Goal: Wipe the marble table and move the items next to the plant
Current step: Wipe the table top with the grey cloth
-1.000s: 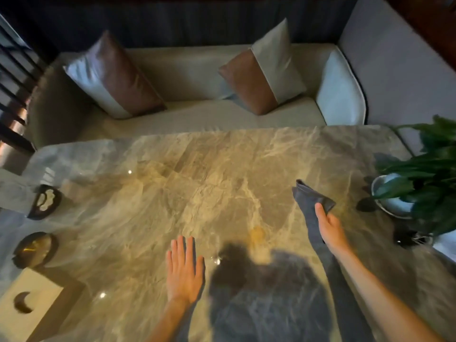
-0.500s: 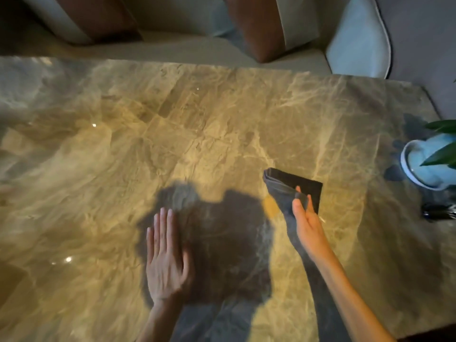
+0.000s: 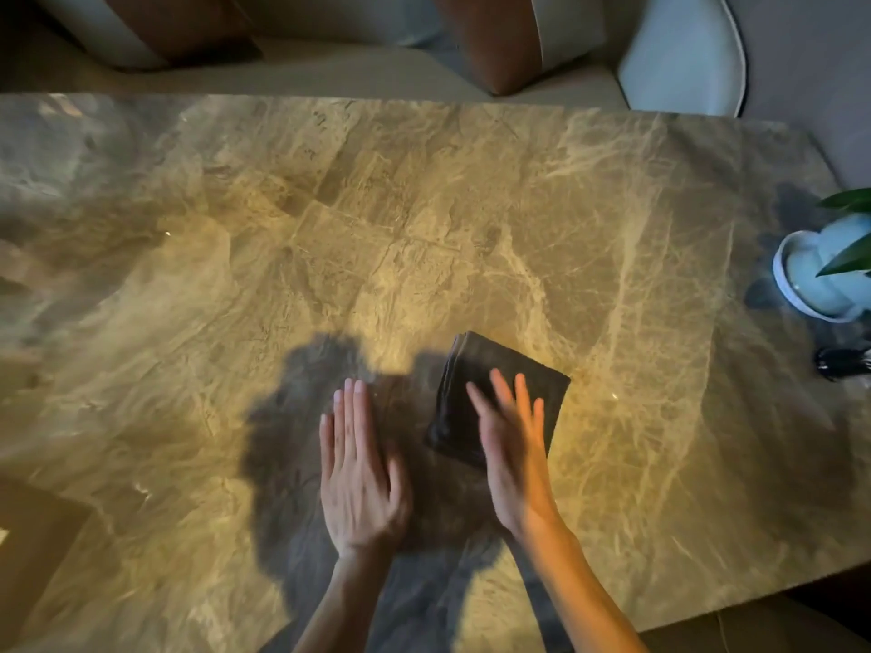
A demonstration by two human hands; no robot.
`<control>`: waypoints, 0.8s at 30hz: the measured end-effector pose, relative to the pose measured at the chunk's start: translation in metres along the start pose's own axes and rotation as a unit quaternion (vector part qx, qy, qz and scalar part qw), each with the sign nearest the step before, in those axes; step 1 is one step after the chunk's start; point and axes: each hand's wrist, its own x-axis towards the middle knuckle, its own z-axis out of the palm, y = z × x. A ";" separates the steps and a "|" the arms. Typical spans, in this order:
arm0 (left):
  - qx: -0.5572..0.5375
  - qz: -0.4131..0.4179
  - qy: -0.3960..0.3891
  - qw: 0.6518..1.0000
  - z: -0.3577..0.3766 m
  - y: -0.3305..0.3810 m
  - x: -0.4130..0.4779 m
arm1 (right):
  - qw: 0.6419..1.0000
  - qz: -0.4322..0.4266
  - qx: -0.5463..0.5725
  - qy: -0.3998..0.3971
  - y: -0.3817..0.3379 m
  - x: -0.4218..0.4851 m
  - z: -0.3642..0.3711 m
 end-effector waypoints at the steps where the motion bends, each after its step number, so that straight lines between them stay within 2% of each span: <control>1: -0.002 0.000 0.000 1.000 0.000 0.000 0.000 | 0.998 0.016 -0.040 0.043 0.000 0.002 0.002; 2: -0.004 0.000 0.000 1.000 0.000 0.000 0.000 | 0.990 0.034 -0.119 0.071 0.001 0.005 0.005; 4: -0.004 -0.001 0.000 1.000 0.000 -0.001 0.001 | 0.959 0.074 -0.265 0.062 0.000 0.011 0.013; 6: -0.006 -0.004 0.002 1.000 0.000 -0.002 0.002 | 0.941 0.090 -0.320 0.059 -0.003 0.013 0.021; 11: -0.010 -0.006 0.005 1.000 0.002 -0.002 0.001 | 0.926 0.101 -0.356 0.078 0.003 0.022 0.016; 14: -0.015 -0.007 0.009 1.000 0.002 -0.004 0.003 | 0.921 0.154 -0.337 0.117 0.017 0.050 -0.002; 17: -0.015 -0.006 0.005 1.000 0.002 -0.002 0.005 | 0.929 0.187 -0.298 0.114 0.022 0.101 -0.026; 20: -0.012 -0.005 0.001 1.000 0.001 -0.003 0.006 | 0.935 0.152 -0.305 0.100 0.005 0.134 -0.017; 24: -0.003 -0.010 -0.004 1.000 -0.001 -0.003 0.006 | 0.928 0.007 -0.368 0.063 -0.025 0.088 0.025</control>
